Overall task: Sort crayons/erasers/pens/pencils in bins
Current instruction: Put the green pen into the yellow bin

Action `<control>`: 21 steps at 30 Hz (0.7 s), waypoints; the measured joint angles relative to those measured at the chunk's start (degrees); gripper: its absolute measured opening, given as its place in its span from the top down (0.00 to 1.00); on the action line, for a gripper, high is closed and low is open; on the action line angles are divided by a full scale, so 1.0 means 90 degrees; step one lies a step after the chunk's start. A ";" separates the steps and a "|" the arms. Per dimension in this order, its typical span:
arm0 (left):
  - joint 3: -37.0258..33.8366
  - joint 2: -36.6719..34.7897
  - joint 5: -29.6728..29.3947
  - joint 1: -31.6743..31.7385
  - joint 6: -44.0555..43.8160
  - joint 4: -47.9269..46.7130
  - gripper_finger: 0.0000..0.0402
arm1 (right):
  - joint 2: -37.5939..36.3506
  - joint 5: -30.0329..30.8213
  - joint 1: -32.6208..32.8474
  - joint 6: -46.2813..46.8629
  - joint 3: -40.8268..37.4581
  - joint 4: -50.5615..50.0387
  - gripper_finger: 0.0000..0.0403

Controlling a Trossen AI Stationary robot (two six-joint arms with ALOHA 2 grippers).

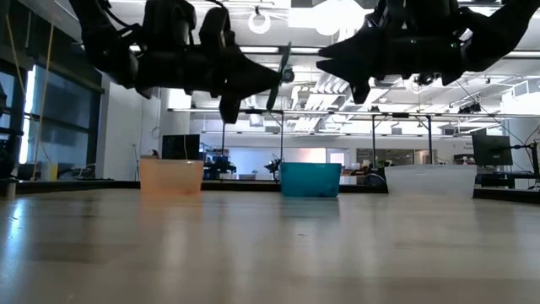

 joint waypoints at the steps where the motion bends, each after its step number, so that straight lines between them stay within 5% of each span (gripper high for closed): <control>1: 0.0002 0.0000 0.0037 0.0022 -0.0011 0.0121 0.96 | 0.0000 0.0038 0.0024 -0.0006 0.0000 0.0067 0.73; 9: 0.0385 0.0000 0.0349 0.0041 0.0012 0.0201 0.96 | 0.0000 0.0235 0.0289 -0.0327 0.0031 0.0723 0.51; 21: 0.1184 0.0000 0.0445 -0.0019 0.0479 -0.0501 0.96 | 0.0422 0.0209 0.0361 -0.0680 0.0667 0.0623 0.49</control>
